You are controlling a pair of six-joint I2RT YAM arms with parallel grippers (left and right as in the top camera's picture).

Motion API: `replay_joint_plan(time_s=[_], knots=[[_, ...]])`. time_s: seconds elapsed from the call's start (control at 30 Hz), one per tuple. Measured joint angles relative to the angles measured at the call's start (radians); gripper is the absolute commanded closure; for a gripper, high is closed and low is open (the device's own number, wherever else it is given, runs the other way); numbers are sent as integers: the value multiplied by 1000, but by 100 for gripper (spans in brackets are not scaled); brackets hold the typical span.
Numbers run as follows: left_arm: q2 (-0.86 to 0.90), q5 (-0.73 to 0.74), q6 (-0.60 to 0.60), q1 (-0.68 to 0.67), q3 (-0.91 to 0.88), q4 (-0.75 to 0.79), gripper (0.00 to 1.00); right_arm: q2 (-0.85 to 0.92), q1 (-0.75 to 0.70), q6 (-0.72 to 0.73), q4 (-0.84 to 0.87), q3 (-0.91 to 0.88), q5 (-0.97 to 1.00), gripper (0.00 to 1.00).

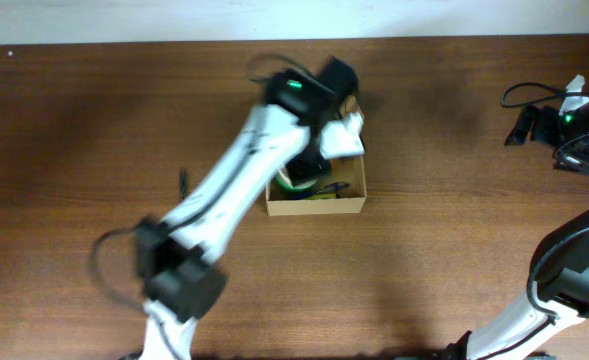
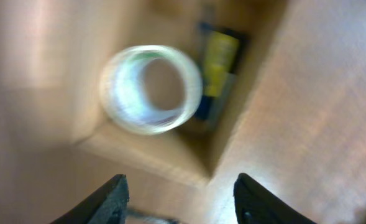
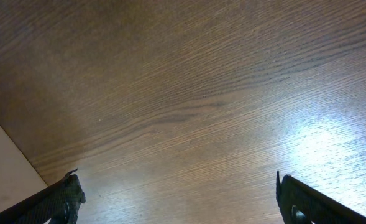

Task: Pack container
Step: 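Move the left gripper back to the dark pen and grasp it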

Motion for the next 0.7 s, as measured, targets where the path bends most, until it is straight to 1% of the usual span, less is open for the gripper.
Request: replay_joint_plan(time_s=[0.03,0.07,0.1,0.13,0.17,0.2,0.27,0.33,0.43,0.47,0.5,0.53,0.7], knots=[[-48,-7,-20,24,-3,19,50,0,0,0,0,0,0,1],[-97,-13,-40,53,-9,39,54,0,0,0,0,0,0,1],[-149,-20,-66,95,-20,60,61,0,0,0,0,0,0,1],[-193,-23,-92,137,-39,81,63,0,0,0,0,0,0,1],[-224,-26,-119,172,-53,89,67,0,0,0,0,0,0,1],[-277,-34,-163,248,-90,100,70,0,0,0,0,0,0,1],[-324,-44,-246,360,-174,101,70,0,0,0,0,0,0,1],[-332,-52,-322,458,-279,106,70,0,0,0,0,0,0,1],[-292,-38,-408,566,-500,193,69,0,0,0,0,0,0,1],[-275,-26,-430,585,-560,230,61,0,0,0,0,0,0,1],[-261,-11,-452,599,-621,273,57,0,0,0,0,0,0,1],[-241,4,-488,611,-694,311,57,0,0,0,0,0,0,1],[-216,42,-593,603,-857,438,56,0,0,0,0,0,0,1]])
